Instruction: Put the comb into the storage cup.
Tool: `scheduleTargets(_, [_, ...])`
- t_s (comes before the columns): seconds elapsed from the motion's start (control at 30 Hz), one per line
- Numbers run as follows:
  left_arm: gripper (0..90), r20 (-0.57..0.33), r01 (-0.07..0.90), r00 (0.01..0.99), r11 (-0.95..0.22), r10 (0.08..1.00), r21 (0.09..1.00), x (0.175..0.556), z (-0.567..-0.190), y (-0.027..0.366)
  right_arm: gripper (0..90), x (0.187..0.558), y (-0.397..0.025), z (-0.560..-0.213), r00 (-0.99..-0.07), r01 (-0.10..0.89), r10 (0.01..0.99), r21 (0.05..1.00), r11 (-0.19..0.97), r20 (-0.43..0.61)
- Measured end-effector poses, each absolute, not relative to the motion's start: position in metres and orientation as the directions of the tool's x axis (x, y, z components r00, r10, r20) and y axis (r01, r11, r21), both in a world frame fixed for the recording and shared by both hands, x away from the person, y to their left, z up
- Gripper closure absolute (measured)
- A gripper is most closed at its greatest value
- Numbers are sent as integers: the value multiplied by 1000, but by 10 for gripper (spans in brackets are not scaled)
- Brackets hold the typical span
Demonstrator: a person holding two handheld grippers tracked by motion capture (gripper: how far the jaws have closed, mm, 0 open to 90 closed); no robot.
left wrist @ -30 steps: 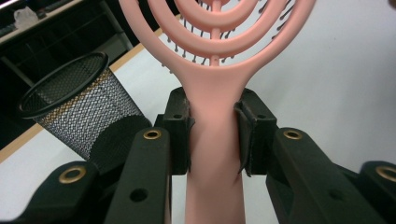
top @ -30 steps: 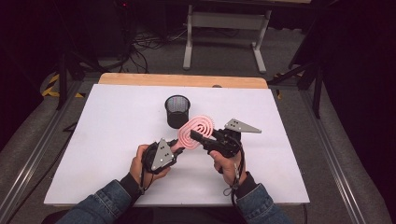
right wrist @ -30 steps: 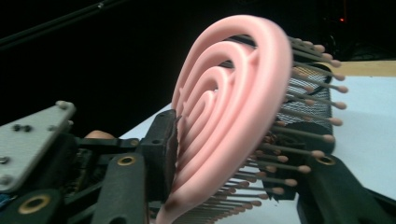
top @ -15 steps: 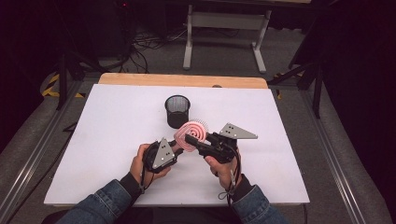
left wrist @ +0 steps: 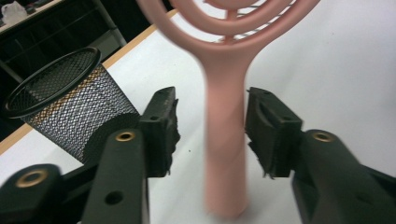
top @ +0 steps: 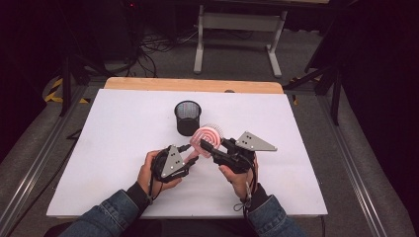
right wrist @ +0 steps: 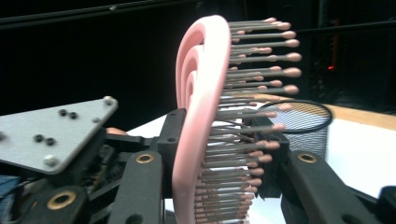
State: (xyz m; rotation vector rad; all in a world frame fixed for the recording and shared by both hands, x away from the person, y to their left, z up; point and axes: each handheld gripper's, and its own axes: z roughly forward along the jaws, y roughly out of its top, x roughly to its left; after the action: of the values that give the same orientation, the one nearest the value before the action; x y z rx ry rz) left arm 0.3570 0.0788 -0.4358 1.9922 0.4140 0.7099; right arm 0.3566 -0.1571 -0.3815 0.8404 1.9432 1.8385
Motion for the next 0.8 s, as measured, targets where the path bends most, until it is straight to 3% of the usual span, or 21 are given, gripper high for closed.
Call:
scheduleTargets(0.33, [288,282,6,788,-465,547,885,357,-433,80,631,357,-165,-377,-748,170,650,985,0,129])
scheduleTargets(0.57, [194,239,-3,807,-401,540,916,356,-422,97,631,356,-167,-376,-748,163,651,987,-6,128])
scheduleTargets(0.7, [158,269,-15,789,-420,552,907,360,-417,111,631,355,-169,-375,-750,156,650,988,-4,121])
scheduleTargets(0.8, [141,228,7,798,-386,559,922,364,-416,125,631,356,-172,-374,-746,153,655,988,-7,120])
